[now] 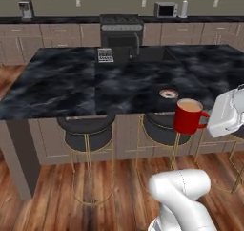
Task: Pick the cup of tea, navigate to the dining table, and place it on the saucer.
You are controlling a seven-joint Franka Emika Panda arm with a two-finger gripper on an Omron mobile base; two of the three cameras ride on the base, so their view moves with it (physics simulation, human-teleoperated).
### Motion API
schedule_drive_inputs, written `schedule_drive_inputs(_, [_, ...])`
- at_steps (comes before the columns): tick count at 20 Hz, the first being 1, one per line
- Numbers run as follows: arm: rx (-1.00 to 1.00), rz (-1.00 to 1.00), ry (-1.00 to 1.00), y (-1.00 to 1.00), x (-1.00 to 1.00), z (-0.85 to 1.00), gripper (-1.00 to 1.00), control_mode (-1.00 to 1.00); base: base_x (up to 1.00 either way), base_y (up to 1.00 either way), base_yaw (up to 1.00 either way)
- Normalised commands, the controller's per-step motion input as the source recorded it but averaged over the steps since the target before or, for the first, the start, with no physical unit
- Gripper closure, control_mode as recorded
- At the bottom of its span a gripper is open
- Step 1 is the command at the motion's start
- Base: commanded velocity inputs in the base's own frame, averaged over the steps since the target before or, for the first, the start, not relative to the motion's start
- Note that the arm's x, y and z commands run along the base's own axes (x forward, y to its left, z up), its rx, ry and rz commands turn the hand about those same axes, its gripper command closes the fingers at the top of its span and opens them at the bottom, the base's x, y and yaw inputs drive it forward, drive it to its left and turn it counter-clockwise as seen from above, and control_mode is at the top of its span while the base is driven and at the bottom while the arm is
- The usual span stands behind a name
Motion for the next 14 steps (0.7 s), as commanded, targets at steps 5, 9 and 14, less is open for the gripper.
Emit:
schedule_drive_inputs(5, [0.00, 0.00, 0.00, 0.00, 0.00, 0.00, 1.00, 1.00, 0.81, 0.55, -0.28])
schedule_drive_inputs(9, [0.00, 0.00, 0.00, 0.00, 0.00, 0.00, 1.00, 1.00, 0.77, 0.68, -0.14])
schedule_drive_inputs(14, [0.00, 0.00, 0.00, 0.00, 0.00, 0.00, 1.00, 1.00, 0.78, 0.26, -0.12])
